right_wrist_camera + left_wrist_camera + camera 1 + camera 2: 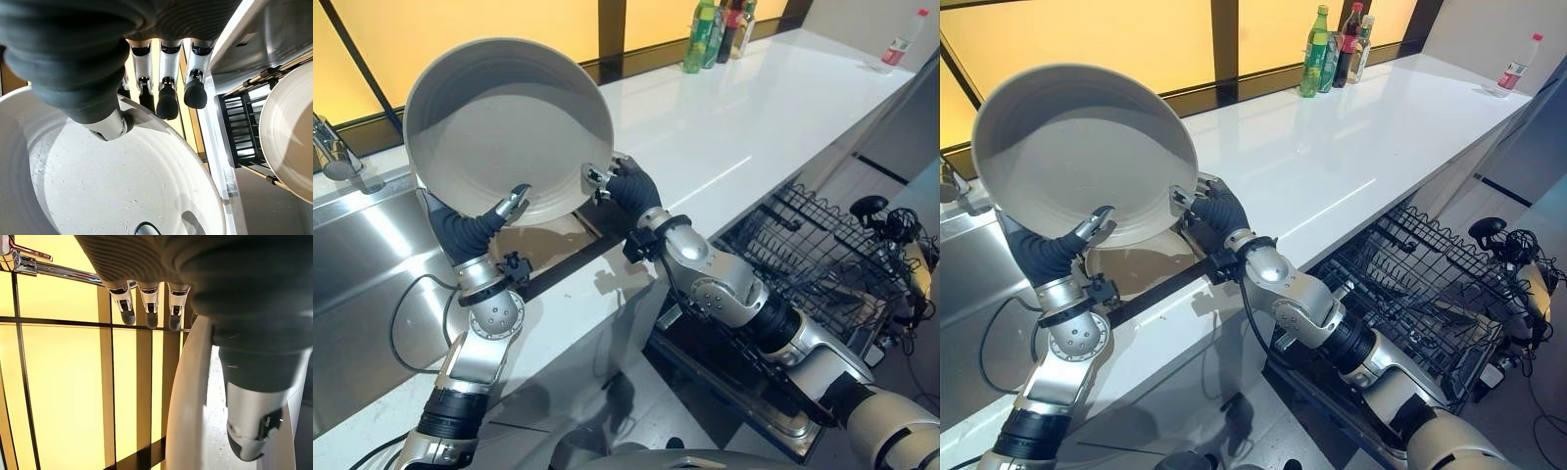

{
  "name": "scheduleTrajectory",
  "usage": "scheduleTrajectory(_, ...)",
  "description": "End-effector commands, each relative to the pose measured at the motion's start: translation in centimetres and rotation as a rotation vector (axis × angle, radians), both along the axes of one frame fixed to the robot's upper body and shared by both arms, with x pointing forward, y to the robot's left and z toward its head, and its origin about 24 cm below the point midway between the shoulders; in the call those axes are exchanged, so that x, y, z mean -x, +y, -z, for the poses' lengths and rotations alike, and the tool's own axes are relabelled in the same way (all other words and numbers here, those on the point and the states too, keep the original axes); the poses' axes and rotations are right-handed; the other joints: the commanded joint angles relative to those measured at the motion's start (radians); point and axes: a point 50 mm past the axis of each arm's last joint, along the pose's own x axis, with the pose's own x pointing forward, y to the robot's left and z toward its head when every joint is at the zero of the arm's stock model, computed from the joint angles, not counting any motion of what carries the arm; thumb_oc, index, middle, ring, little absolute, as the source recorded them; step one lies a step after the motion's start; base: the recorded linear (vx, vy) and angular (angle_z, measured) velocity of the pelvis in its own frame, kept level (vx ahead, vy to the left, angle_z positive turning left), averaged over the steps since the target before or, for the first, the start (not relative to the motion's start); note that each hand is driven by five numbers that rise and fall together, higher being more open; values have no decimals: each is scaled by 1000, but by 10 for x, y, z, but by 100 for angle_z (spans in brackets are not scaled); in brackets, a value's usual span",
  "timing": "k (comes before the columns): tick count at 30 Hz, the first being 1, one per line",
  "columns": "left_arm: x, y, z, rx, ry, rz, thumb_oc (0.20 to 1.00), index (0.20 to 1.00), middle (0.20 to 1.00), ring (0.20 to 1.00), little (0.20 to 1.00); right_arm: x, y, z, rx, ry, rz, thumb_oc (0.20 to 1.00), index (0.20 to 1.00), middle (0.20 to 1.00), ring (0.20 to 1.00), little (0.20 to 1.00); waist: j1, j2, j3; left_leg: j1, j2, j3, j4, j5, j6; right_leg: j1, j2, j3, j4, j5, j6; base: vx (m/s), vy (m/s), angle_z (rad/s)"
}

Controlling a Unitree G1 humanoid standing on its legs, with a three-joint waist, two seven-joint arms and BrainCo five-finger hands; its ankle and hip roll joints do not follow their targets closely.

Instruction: Pick up plates and place into dishwasher.

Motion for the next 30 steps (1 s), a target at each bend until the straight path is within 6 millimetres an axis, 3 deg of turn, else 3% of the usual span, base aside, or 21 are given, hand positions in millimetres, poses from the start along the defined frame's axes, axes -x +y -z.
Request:
scheduleTrajectory(1,-2,0,-17,-101,-64,-2,1000,1000,1000,1000,1000,13,1,-57,-204,-201,-31,200,200,200,200,200,16,-3,-76,-63,-12,-16,-81,73,-15,9,-64,-19,58,-69,71,0,0,0)
scheduleTrajectory(9,1,11,-15,-96,-70,-46,1000,1000,1000,1000,1000,-2,-34,-64,-166,-279,149,200,200,200,200,200,-4,1,-81,-63,-5,2,-79,69,-15,6,-66,-10,60,-70,73,0,0,0)
scheduleTrajectory(15,2,19,-14,-80,-65,-63,1000,1000,1000,1000,1000,-15,-80,-61,-100,-337,347,200,200,200,200,200,-35,10,-87,-58,-3,19,-78,64,-11,1,-68,3,63,-70,76,-17,37,-2)
scheduleTrajectory(23,2,26,-12,-72,-54,-87,1000,1000,1000,1000,1000,-19,-143,-41,-44,-328,571,200,200,200,200,200,-83,20,-87,-47,-2,45,-76,54,-5,-7,-72,29,72,-69,84,-15,42,-7)
scheduleTrajectory(30,5,37,-14,-82,-63,-128,1000,1000,1000,1000,1000,-10,-198,-9,53,-280,739,200,200,200,200,200,-145,25,-83,-37,-7,79,-77,51,5,-33,-76,73,92,-59,96,-30,53,-11)
